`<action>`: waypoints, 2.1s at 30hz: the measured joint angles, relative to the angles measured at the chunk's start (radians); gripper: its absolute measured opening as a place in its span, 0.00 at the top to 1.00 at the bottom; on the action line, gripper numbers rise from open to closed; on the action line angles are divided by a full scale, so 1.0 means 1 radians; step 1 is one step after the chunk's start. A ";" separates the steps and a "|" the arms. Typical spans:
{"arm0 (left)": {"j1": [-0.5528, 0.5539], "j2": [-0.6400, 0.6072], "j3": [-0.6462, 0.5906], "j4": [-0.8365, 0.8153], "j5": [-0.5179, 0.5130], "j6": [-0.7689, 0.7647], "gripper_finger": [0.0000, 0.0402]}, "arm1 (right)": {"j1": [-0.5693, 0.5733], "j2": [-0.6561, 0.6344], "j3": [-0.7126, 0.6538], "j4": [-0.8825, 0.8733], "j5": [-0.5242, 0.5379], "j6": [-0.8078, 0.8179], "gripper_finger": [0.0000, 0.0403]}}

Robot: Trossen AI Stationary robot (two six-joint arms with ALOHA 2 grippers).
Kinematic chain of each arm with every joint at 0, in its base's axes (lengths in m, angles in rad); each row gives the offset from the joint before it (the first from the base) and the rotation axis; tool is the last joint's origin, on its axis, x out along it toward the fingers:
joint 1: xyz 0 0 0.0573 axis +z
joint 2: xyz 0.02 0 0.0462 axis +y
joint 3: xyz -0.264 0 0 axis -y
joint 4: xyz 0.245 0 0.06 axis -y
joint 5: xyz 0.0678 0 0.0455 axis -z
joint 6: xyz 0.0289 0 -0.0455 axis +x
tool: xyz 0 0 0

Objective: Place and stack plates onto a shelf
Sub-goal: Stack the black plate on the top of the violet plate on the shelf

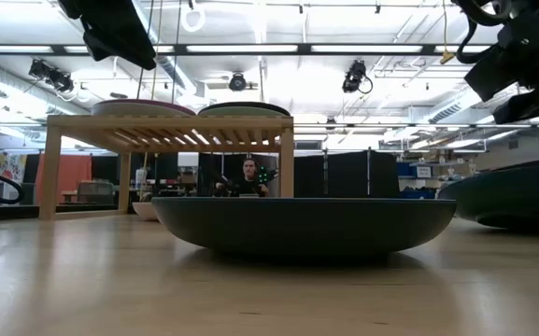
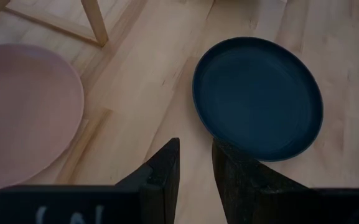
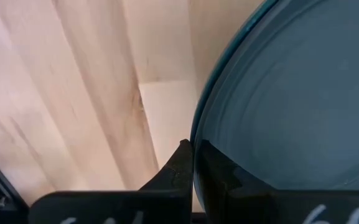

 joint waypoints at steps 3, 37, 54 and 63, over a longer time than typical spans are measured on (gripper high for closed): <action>0.000 0.000 0.000 0.002 -0.025 0.000 0.75 | 0.000 0.000 0.000 0.028 0.049 0.002 0.96; 0.000 0.002 0.000 0.055 -0.109 0.038 0.75 | -0.189 0.000 0.002 0.147 -0.039 0.370 0.96; 0.007 0.052 -0.038 0.307 -0.119 0.322 0.75 | -0.307 -0.056 0.002 0.367 -0.110 0.265 0.96; 0.014 0.068 -0.040 0.310 -0.108 0.327 0.75 | -0.320 -0.119 0.002 0.521 -0.109 0.236 0.96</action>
